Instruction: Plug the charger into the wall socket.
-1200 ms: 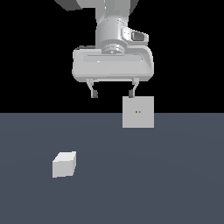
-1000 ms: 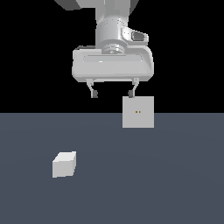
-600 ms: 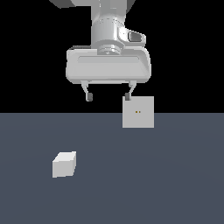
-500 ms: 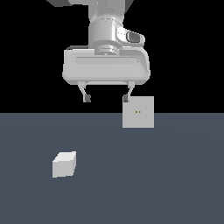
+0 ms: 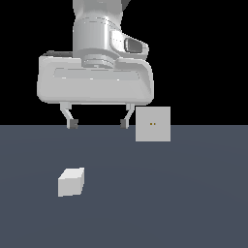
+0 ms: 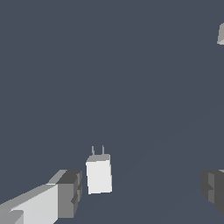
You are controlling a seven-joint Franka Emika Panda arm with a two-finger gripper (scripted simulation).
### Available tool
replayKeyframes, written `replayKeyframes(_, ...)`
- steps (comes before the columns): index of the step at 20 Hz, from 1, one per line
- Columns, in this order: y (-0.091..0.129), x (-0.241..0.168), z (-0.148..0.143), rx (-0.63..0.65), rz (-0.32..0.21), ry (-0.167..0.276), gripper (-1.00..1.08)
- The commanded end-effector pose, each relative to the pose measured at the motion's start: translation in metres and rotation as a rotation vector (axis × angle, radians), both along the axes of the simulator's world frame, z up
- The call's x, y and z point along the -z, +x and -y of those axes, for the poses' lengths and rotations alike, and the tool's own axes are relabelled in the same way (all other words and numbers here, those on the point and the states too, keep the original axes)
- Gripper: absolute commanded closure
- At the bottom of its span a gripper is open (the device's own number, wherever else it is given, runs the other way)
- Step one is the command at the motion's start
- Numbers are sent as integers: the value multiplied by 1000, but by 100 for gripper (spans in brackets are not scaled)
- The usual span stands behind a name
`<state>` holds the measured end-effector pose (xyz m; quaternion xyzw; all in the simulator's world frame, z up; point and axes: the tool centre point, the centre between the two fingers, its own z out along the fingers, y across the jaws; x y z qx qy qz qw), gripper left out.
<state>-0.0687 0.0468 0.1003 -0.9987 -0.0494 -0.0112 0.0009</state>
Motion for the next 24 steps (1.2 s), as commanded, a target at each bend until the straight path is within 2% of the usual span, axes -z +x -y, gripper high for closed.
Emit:
replayKeyframes(1,-10,9,-9,-23,17,3,-92)
replayKeyframes(11,-35,33,-29,-78,58,9,-92)
replayKeyframes(24,-38,46,-32,-86,63,10,-92)
